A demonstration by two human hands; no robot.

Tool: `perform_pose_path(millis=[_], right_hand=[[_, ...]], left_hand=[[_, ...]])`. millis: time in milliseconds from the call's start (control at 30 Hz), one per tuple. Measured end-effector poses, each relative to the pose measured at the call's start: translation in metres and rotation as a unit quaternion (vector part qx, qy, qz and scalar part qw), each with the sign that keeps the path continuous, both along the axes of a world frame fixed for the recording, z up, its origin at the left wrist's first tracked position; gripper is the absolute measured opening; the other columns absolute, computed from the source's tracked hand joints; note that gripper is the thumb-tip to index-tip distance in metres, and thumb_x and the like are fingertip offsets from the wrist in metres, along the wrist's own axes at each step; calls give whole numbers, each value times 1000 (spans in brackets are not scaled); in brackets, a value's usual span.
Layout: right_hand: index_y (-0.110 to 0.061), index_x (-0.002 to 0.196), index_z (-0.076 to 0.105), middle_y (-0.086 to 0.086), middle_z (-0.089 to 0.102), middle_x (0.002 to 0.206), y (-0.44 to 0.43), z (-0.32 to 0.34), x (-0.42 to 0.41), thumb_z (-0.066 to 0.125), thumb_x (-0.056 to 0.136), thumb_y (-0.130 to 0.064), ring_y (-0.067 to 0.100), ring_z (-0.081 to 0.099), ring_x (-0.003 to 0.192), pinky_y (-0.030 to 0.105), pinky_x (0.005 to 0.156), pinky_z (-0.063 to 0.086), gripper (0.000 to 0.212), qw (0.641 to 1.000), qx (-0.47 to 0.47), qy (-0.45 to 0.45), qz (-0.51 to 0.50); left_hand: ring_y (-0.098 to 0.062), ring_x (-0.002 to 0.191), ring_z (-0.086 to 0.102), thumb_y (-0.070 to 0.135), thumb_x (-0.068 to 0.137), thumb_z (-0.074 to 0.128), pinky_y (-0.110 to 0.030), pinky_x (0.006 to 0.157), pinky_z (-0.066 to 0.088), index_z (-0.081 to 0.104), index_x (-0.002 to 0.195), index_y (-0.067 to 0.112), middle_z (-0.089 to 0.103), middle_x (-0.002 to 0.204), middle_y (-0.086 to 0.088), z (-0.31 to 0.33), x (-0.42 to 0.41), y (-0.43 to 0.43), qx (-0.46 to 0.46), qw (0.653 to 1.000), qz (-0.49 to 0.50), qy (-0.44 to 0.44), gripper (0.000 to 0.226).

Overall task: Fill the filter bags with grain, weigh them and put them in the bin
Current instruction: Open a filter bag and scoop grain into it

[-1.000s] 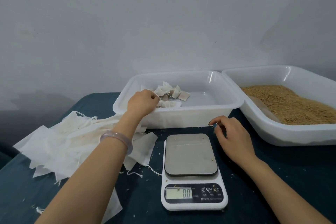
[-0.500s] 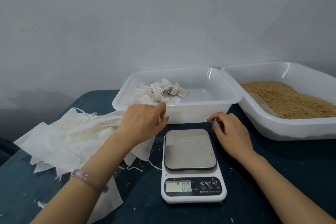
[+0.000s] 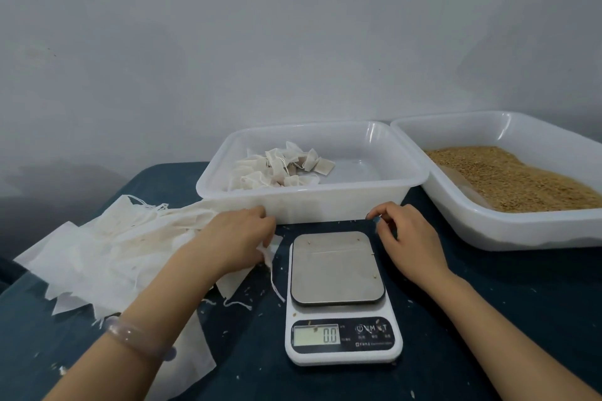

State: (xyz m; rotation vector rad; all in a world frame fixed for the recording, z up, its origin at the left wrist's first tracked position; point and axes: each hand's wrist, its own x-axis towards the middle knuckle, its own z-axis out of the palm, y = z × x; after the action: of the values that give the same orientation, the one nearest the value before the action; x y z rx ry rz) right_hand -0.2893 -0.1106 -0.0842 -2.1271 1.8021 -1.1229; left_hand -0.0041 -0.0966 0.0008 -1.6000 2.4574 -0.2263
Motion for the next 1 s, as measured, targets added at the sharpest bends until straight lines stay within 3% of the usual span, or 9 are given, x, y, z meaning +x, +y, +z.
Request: perform_pose_path(millis=[100, 233, 333, 467, 567, 633, 733, 900, 1000], right_hand=[[-48, 96, 53, -15, 49, 80, 1, 1, 1, 51, 97, -27, -1, 49, 75, 19, 57, 32, 21, 1000, 0, -3, 7], [-44, 99, 57, -17, 51, 82, 4, 7, 5, 52, 96, -29, -2, 51, 82, 19, 61, 38, 16, 1000, -11, -9, 25], [-43, 99, 57, -19, 55, 84, 6, 10, 8, 54, 94, -31, -2, 52, 86, 21, 65, 41, 13, 999, -12, -16, 44], [-38, 99, 61, -20, 60, 88, 9, 13, 11, 48, 95, -44, 0, 52, 89, 23, 69, 42, 16, 995, -29, -47, 79], [-30, 96, 66, -22, 65, 93, 11, 14, 15, 33, 95, -60, 6, 55, 90, 30, 74, 45, 45, 986, -38, -107, 123], [-26, 97, 70, -20, 66, 90, 12, 15, 17, 43, 97, -58, 8, 57, 86, 30, 73, 46, 41, 979, -29, -146, 138], [-28, 88, 69, -15, 65, 82, 10, 16, 18, 64, 94, -33, 6, 55, 76, 24, 68, 44, 9, 975, -13, -180, 131], [-25, 87, 70, -14, 67, 79, 13, 22, 21, 64, 94, -24, 4, 55, 68, 13, 62, 41, 9, 960, -17, -246, 136], [-26, 96, 68, -17, 67, 86, 14, 25, 22, 67, 91, -24, 4, 57, 72, 12, 65, 44, 5, 960, -12, -256, 114]], left_hand=[[-23, 97, 58, 29, 101, 43, -36, 76, 49, 53, 107, 18, 57, 104, 1, 3, -5, 0, -74, 994, 4, 75, 16], [-26, 85, 58, 34, 102, 42, -38, 67, 47, 51, 97, 16, 60, 90, 2, 1, -12, 1, -162, 972, -5, 170, 20], [-23, 73, 54, 33, 103, 45, -37, 62, 43, 55, 89, 13, 58, 77, 3, -5, -27, 0, -208, 930, -13, 304, 26], [-9, 64, 48, 26, 103, 49, -19, 61, 38, 58, 76, 12, 56, 67, -4, -16, -53, -6, -120, 815, 27, 567, 32], [-19, 68, 57, 25, 104, 51, -36, 65, 54, 68, 80, 15, 60, 69, 1, -28, -65, -7, 11, 684, 79, 725, 30], [-15, 60, 57, 24, 103, 52, -31, 55, 50, 71, 85, 18, 63, 68, 4, -38, -68, -5, 11, 680, 84, 729, 27], [-11, 61, 61, 25, 99, 58, -28, 57, 54, 71, 96, 26, 70, 78, 7, -42, -68, -2, 11, 687, 78, 723, 13], [-13, 76, 69, 17, 90, 71, -21, 61, 55, 67, 101, 22, 74, 87, 2, -40, -63, 4, 41, 665, 90, 740, 12], [-20, 79, 70, 10, 91, 69, -29, 67, 59, 67, 94, 15, 74, 83, -4, -39, -63, 9, 14, 641, 91, 762, 6]])
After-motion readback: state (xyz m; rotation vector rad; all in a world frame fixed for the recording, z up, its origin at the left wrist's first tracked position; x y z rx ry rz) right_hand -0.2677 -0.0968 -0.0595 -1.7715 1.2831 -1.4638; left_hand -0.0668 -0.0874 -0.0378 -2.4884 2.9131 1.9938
